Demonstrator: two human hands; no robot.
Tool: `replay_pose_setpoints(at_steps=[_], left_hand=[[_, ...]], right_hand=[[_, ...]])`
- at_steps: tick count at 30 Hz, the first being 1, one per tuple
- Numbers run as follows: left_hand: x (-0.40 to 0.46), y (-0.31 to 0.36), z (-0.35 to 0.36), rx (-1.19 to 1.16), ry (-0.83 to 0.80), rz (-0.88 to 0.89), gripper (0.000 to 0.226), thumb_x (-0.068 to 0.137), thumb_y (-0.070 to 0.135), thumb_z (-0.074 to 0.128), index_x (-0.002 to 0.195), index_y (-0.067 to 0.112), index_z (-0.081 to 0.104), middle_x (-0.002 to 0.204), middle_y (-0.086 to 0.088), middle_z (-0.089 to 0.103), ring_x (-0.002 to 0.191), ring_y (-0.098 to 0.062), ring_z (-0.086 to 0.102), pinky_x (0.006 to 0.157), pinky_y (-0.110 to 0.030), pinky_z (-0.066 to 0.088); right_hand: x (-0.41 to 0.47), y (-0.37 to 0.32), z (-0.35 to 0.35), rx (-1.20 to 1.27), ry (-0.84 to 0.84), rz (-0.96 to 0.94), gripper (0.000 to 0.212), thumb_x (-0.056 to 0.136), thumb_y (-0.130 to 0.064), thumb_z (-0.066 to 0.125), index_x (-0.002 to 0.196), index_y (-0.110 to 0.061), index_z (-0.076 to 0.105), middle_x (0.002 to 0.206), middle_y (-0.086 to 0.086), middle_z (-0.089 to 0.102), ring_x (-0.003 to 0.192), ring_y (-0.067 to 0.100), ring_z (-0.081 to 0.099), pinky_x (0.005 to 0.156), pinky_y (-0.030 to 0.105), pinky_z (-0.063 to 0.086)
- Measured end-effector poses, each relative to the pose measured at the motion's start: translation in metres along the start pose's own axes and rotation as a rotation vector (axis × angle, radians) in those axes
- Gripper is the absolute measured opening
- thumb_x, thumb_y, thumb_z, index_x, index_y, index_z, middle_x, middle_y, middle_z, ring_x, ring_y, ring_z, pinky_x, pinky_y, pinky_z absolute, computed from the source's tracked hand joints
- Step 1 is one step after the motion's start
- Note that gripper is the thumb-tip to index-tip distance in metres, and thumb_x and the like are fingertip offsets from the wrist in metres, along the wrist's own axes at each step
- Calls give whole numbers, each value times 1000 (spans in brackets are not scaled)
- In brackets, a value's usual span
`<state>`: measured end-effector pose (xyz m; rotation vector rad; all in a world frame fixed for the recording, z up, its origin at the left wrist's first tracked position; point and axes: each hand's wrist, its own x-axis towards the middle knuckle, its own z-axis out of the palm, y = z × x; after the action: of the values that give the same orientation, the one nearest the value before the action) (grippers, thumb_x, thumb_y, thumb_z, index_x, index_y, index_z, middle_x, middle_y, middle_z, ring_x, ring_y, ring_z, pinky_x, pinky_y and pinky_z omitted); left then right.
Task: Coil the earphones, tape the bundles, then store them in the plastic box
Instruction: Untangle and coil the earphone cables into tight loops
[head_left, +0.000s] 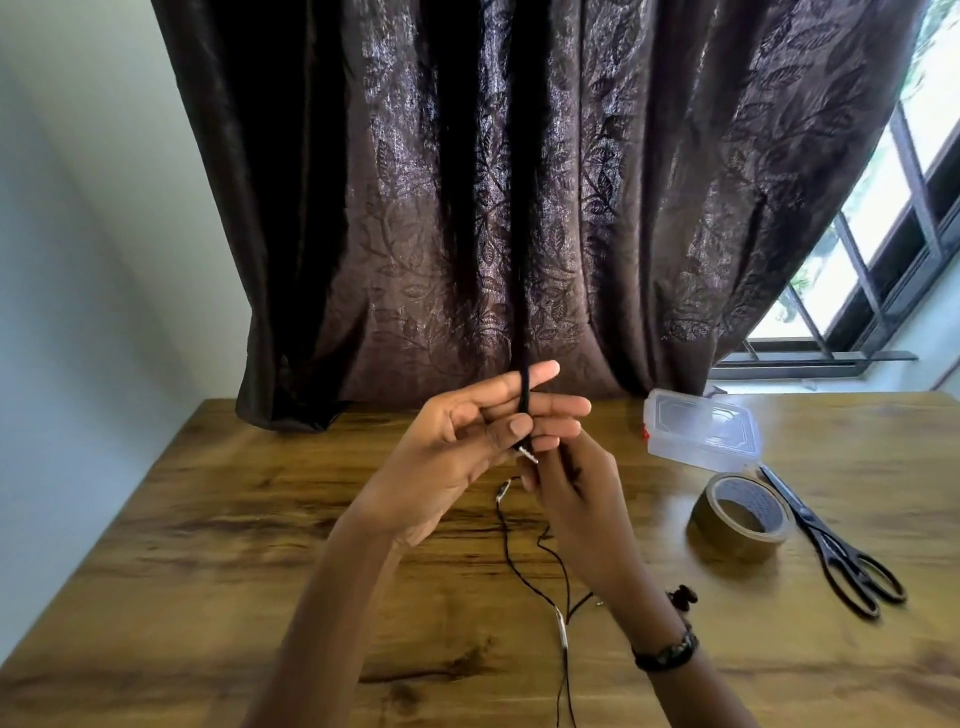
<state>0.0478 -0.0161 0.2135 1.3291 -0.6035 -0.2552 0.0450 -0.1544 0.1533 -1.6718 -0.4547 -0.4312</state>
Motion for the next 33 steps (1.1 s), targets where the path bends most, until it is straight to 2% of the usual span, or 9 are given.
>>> replay_pose_setpoints(at_steps=[3,5,7,12,18,21,26,30,33], left_hand=[[0,-2,-1,27,19,2,49,91,6,47,140,7,38,123,-9,65,113,-21,63,93,-26,50],[0,-4,-1,47,31,2,51,92,6,47,142,4,35,124,-9,65,114,-22,62,95,-26,49],[0,-5,-1,67,35,5,52,92,6,47,142,4,35,123,-8,65,114,-21,63,96,-26,49],[0,-8,-1,-12,55,38,49,91,5,46,139,7,38,125,-8,65,118,-21,60,95,-25,49],[1,-17,-1,-148,81,57,46,92,-4,42,138,4,39,129,-11,61,122,-23,57,98,-24,48],[-1,-19,-3,-67,68,57,48,93,-4,42,140,2,36,129,-11,61,122,-23,57,96,-25,48],[-4,-22,-6,149,34,24,49,96,-4,42,144,1,30,132,-9,59,123,-18,56,99,-24,45],[-7,-26,-8,305,-22,-6,45,95,14,47,140,17,39,136,9,56,129,-7,48,109,-28,38],[-10,-25,-3,282,-72,42,34,94,13,44,128,14,50,125,16,61,122,-7,54,102,-25,43]], right_hand=[[-4,-8,-5,-115,-34,-53,20,96,-27,40,78,-29,49,60,-7,53,44,3,40,45,10,29],[-4,-15,-11,-211,-74,-78,20,97,-26,43,79,-33,48,57,-2,52,43,12,41,41,16,30],[-4,-21,-19,-316,-123,-81,20,97,-27,45,80,-36,47,55,-5,51,45,17,44,41,24,34],[-4,-30,-37,-488,-264,-59,19,101,-24,47,84,-22,56,57,-9,51,47,13,46,45,26,37],[-6,-33,-34,-599,-334,-89,27,98,-41,36,92,-24,57,60,-10,51,49,15,51,46,34,45],[-5,-38,-41,-622,-393,-69,30,97,-45,36,89,-26,57,63,-12,53,53,14,54,49,33,47],[2,-48,-53,-635,-467,-79,21,97,-44,44,82,-32,52,65,-10,56,58,16,54,53,34,47],[10,-63,-58,-553,-439,-117,16,97,-43,50,89,-34,61,71,-13,61,63,11,59,57,31,48],[19,-71,-61,-559,-405,-170,19,99,-35,49,94,-26,65,74,-12,64,67,7,61,59,28,47]])
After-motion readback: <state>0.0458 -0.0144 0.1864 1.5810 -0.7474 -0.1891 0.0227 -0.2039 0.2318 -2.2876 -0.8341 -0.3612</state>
